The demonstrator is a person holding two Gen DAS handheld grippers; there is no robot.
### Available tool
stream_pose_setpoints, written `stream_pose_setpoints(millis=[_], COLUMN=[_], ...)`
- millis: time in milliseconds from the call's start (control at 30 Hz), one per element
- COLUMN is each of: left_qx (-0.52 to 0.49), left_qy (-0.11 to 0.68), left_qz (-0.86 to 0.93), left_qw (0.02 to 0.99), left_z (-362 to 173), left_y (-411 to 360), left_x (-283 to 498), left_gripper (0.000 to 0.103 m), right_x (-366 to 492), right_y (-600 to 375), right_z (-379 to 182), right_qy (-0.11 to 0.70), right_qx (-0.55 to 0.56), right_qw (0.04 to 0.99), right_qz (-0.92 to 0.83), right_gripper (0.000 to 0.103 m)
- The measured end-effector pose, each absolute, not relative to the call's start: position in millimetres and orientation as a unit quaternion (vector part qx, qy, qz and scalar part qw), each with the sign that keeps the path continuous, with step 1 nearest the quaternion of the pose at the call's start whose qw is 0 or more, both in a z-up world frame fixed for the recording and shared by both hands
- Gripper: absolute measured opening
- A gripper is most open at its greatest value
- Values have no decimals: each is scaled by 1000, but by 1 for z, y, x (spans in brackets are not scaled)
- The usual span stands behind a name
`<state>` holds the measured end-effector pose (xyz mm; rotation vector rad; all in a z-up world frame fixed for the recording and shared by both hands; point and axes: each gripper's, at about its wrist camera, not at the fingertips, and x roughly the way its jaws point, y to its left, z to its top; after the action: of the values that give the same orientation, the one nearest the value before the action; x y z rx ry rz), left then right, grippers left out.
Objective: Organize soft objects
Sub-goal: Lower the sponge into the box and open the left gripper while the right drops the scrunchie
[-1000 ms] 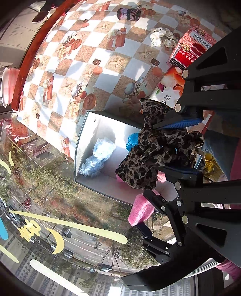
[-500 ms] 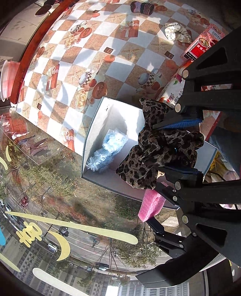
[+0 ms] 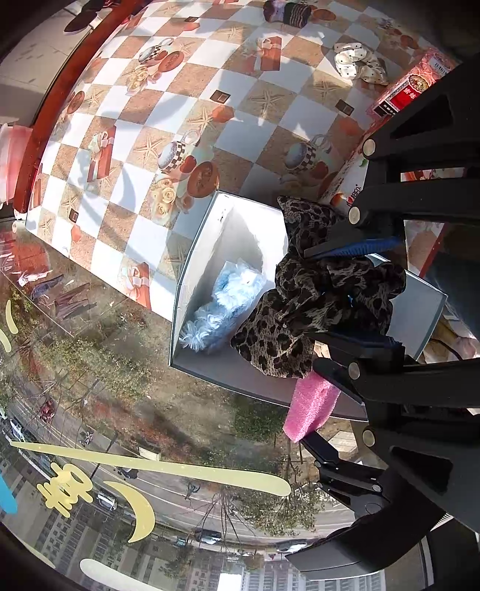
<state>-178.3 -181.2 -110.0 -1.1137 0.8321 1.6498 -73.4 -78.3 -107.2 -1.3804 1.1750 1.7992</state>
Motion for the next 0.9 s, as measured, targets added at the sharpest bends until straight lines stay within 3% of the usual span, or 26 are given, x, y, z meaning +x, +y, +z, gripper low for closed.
stream_pose_setpoints(millis=[700,833,867,900], left_qx=[-464,-462,-464,-466], left_qy=[354,355,355,350], left_qz=[663,662,661,661], left_qw=[469,471,471,473], left_z=[-126,-127,-128,-128], left_y=[-179,-181,-182,-183], left_x=[-176,-173,-172,-173], left_gripper=[73,77,82,82], right_x=[-80,-81,-81,-80], right_y=[-68,-68,-68,-67], right_z=[-119,-120,-120,-120], right_qy=[453,458,461,464], right_qx=[-521,-520,-519,-516], right_qw=[289,281,279,279], right_qz=[663,664,663,663], right_gripper=[36,36,42,62])
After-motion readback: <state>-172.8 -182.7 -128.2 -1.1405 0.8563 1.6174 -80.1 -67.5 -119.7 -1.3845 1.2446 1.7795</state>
